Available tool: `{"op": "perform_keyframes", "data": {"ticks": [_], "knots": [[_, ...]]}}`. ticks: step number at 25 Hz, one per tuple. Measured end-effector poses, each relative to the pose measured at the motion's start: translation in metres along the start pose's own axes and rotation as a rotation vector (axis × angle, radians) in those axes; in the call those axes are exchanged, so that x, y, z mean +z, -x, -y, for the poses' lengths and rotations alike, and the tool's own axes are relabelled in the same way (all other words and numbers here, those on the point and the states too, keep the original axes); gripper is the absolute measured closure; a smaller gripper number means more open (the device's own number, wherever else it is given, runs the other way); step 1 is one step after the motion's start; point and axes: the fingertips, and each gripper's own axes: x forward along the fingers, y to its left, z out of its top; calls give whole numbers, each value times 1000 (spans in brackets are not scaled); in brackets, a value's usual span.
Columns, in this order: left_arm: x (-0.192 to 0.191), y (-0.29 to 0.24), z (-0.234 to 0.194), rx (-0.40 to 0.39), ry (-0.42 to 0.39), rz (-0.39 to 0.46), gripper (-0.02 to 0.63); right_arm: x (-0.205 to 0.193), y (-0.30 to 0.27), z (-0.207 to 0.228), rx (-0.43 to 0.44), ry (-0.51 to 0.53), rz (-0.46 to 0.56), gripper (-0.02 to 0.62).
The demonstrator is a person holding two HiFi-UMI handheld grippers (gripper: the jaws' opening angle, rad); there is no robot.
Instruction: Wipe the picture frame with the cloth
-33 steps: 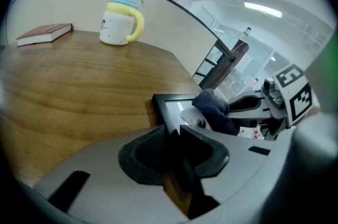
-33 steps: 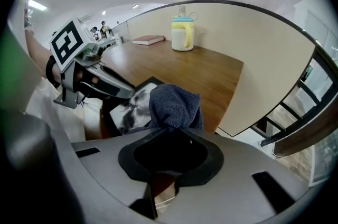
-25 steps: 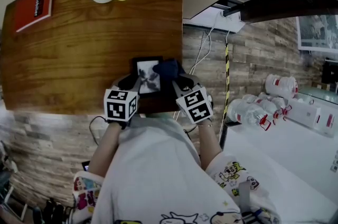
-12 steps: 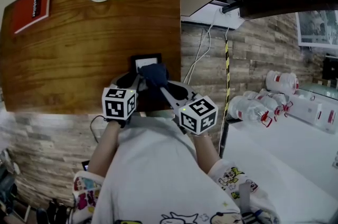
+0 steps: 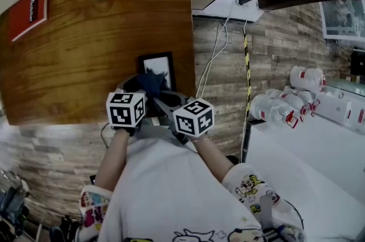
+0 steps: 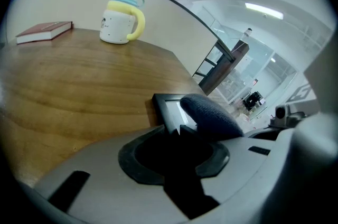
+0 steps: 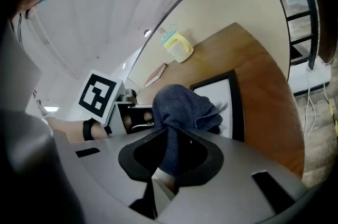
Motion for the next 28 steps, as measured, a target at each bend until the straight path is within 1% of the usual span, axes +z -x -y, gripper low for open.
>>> {"op": "perform_keyframes", "data": {"ticks": [2, 6, 9, 15, 22, 26, 28], "knots": [[0, 0, 1, -3, 2, 0, 520, -4, -5, 2, -21, 44, -25, 549], [0, 0, 1, -5, 5, -2, 521, -8, -11, 5, -84, 176, -52, 551], [-1, 1, 2, -6, 7, -4, 522, -10, -11, 4, -116, 239, -67, 551], [-1, -1, 2, -3, 0, -1, 522, -7, -6, 13, -169, 288, -77, 551], [-1, 0, 2, -5, 4, -5, 520, -4, 15, 31, -217, 302, -68, 551], [-1, 0, 2, -7, 8, -7, 520, -4, 26, 38, -245, 365, -97, 551], [-1, 1, 3, -6, 8, -8, 520, -4, 31, 41, -247, 374, -105, 551]]}}
